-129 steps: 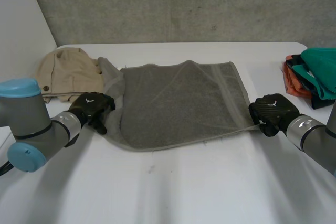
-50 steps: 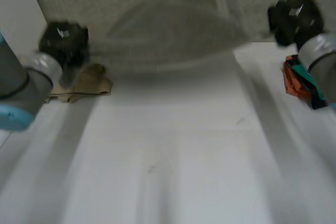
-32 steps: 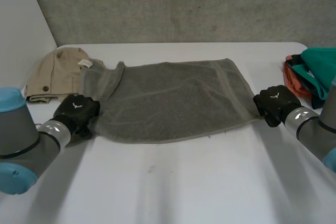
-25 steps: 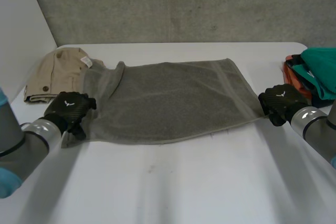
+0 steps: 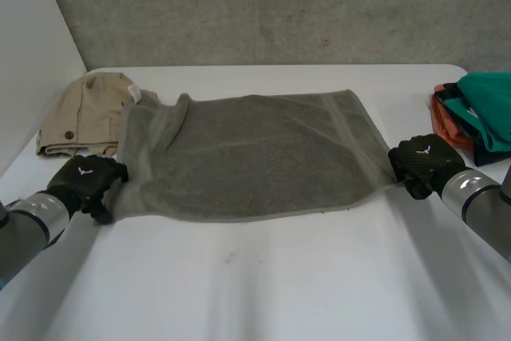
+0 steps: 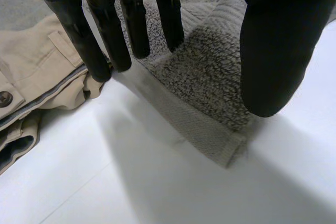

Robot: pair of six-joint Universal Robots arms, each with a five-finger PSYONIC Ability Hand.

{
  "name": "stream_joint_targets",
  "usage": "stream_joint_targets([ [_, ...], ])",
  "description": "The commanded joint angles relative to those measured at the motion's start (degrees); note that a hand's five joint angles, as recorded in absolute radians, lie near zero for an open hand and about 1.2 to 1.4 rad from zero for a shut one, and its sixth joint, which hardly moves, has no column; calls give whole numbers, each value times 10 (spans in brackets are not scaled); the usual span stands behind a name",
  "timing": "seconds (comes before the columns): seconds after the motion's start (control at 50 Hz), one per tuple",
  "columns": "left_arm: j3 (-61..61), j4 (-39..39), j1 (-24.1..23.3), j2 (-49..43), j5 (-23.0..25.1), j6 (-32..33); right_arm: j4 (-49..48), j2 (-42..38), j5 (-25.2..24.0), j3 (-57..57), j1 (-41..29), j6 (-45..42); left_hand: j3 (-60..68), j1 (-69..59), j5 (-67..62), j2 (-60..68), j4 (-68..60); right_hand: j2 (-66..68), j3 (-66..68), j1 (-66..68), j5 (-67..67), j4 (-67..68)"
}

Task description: Fold the laundry.

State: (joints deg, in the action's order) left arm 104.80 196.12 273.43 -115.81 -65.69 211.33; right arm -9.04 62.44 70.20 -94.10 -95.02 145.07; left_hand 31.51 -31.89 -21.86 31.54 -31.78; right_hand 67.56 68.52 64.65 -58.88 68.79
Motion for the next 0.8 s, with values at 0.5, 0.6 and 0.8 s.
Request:
stream_joint_targets([
  [0.5,95,-450,60,218,13,233,482,167,-28,-86,180,-435,485,-481,-481,485,-482,124,115,153,-111,112],
  [0.6,65,-420,27,205,14,222,447,150,-34,-68,168,-422,485,-481,-481,485,-482,124,115,153,-111,112],
  [0.8,-108,-251,-84,68,-72,45,206,39,11,74,44,-154,485,-481,-481,485,-482,124,115,153,-111,112],
])
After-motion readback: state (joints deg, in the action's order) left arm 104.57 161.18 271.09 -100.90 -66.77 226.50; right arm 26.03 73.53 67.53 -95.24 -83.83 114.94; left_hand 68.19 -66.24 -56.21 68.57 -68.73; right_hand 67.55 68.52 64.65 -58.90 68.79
